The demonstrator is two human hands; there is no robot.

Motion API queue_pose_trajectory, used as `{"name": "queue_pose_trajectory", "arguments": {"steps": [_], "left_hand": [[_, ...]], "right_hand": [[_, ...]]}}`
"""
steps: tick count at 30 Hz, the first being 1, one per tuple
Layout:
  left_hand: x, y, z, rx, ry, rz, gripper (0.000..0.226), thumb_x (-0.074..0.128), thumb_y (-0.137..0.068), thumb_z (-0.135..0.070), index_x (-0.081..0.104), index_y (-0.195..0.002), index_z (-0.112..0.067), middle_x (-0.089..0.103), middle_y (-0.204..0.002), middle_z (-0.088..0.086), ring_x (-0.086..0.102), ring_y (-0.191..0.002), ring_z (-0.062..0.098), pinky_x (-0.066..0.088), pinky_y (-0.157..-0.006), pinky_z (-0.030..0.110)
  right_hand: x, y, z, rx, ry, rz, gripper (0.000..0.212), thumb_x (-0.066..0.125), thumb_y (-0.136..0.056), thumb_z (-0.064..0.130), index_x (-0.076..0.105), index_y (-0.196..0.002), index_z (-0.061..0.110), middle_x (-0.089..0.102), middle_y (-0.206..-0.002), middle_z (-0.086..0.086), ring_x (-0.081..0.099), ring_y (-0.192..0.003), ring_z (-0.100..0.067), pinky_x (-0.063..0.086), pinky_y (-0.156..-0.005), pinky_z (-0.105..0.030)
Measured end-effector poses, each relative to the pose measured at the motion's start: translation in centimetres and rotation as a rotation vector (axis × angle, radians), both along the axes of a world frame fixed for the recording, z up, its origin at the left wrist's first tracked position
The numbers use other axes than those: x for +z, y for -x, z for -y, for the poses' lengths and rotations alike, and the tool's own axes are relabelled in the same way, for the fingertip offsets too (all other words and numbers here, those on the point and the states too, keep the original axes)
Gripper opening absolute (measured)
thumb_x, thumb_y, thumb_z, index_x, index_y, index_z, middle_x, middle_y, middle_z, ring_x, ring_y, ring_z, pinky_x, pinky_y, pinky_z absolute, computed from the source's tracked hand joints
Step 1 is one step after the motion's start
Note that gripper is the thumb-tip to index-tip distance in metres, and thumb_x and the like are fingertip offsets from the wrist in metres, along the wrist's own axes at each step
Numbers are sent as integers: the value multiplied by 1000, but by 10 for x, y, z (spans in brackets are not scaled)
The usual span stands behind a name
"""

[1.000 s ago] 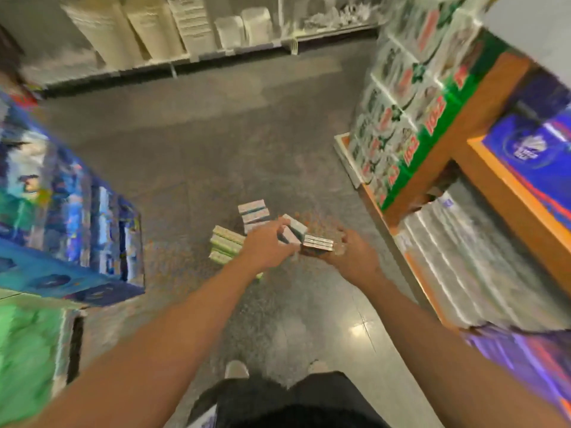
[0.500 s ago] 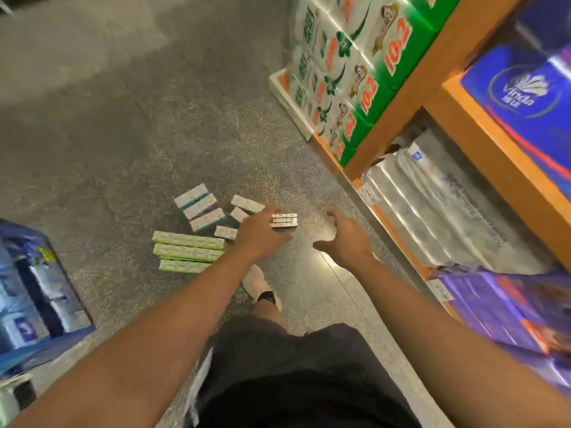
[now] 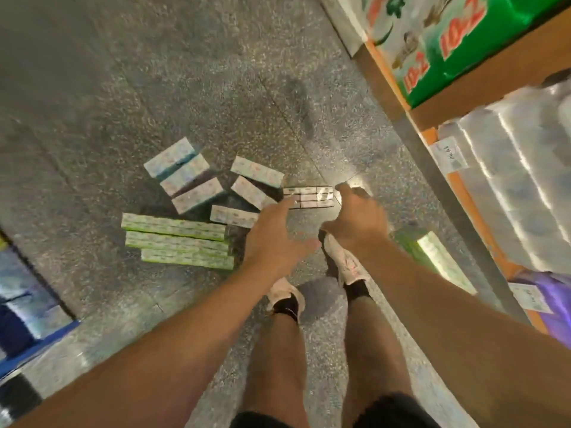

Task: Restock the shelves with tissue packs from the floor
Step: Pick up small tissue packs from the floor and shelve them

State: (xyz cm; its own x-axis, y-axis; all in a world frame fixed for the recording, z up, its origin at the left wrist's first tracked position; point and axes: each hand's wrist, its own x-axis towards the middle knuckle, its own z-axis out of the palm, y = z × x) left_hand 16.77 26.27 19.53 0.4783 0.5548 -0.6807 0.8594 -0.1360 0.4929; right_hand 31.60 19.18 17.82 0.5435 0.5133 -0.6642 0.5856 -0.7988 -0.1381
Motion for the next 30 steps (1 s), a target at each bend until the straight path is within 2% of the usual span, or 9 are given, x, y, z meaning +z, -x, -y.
{"name": "queue_pose_trajectory", "arguments": {"steps": [5,9,12,15,17,20,23,26,30], "left_hand": [[-152,-12,3,-2,2,-98,100,78,-71,-56,23,-152,-32,31,-155,0,32,-141,19,34,-112,36],[-239,-16,5,28,-34,-120,99,79,-72,-51,23,-151,-30,32,-153,4,35,-139,23,36,-110,39],[-266,-11,8,71,-83,-102,96,81,-70,-47,28,-149,-30,38,-149,3,42,-133,24,40,-108,40],[-262,-14,16,57,-61,-113,95,79,-75,-41,23,-151,-31,30,-154,0,36,-137,23,36,-110,37],[-248,-18,17,60,-74,-120,95,79,-76,-39,22,-151,-31,30,-154,-2,36,-137,22,35,-109,37],[-204,-26,10,32,-125,-169,100,81,-73,-36,17,-150,-35,23,-158,-2,31,-139,26,36,-109,38],[-135,-37,-10,29,-161,-167,105,85,-71,-29,15,-150,-41,15,-161,-1,20,-144,30,33,-113,42],[-47,-41,-35,126,-164,-83,101,86,-68,-35,25,-149,-40,14,-162,0,26,-143,29,34,-111,44],[77,-21,-60,302,-272,56,104,89,-58,-39,34,-146,-40,32,-154,0,40,-136,22,38,-110,36]], "right_hand": [[-159,5,-21,267,106,44,83,71,-78,23,24,-146,26,30,-153,-8,29,-139,-36,34,-108,-54],[-255,0,-33,386,76,77,84,65,-78,15,19,-148,26,22,-157,-12,20,-144,-37,24,-112,-61],[-288,-4,-31,395,124,50,87,68,-76,11,19,-147,28,34,-150,-11,27,-140,-36,27,-109,-63],[-288,-15,-20,378,72,30,57,57,-84,4,38,-134,23,55,-126,-6,40,-122,-32,43,-95,-53],[-270,-22,-12,357,-9,-52,49,58,-85,8,44,-129,25,59,-112,1,39,-116,-28,48,-83,-44],[-215,-36,-11,351,-71,-121,51,72,-79,34,50,-125,30,57,-93,10,40,-106,-23,40,-67,-31],[-132,-48,-23,341,-149,-175,56,75,-70,52,52,-117,31,55,-84,12,43,-95,-20,40,-69,-32],[-33,-54,-46,380,-263,-225,48,62,-67,67,49,-98,33,54,-73,15,57,-76,-17,45,-70,-28],[114,-45,-93,522,-283,-261,41,76,-71,48,61,-100,22,64,-78,8,63,-73,-17,51,-74,-27]]}}
